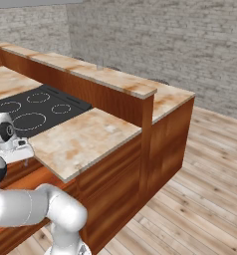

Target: Take a straw from the drawer in front and place it inside the glass cup on the dining counter.

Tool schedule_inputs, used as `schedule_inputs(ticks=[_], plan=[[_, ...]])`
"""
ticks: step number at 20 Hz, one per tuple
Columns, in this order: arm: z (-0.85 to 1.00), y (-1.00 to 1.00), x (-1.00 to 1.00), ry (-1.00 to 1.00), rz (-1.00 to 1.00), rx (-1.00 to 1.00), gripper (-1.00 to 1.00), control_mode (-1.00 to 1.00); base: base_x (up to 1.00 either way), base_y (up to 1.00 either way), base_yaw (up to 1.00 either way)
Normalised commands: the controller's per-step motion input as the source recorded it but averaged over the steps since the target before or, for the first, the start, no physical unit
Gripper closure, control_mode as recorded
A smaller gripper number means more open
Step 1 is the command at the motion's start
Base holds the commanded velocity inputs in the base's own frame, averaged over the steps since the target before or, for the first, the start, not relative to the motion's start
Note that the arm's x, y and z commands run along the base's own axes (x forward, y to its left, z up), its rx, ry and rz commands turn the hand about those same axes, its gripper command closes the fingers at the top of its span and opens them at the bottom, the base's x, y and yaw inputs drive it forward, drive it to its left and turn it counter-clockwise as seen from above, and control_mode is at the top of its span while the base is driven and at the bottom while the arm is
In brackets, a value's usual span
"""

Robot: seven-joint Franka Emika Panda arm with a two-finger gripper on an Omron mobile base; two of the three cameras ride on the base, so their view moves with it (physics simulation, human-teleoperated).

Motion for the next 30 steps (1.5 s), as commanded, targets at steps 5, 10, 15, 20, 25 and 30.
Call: schedule_inputs(ticks=[5,10,15,20,25,30], plan=[[0.0,-0.07,0.0,-0.32,-0.01,0.1,-1.0,-1.0,0.0,0.0,0.0],[0.0,-0.17,0.02,-0.17,-0.02,0.18,-1.0,-1.0,0.0,0.0,0.0],[-0.01,-0.21,0.21,0.0,0.0,0.25,-1.0,-1.0,0.0,0.0,0.0],[-0.13,-0.14,0.13,0.0,0.0,0.2,-1.0,-1.0,0.0,0.0,0.0],[-0.15,0.0,0.03,0.0,0.0,0.12,-1.0,-1.0,0.0,0.0,0.0],[-0.07,0.0,0.03,0.17,0.0,0.02,-1.0,-1.0,0.0,0.0,0.0]])
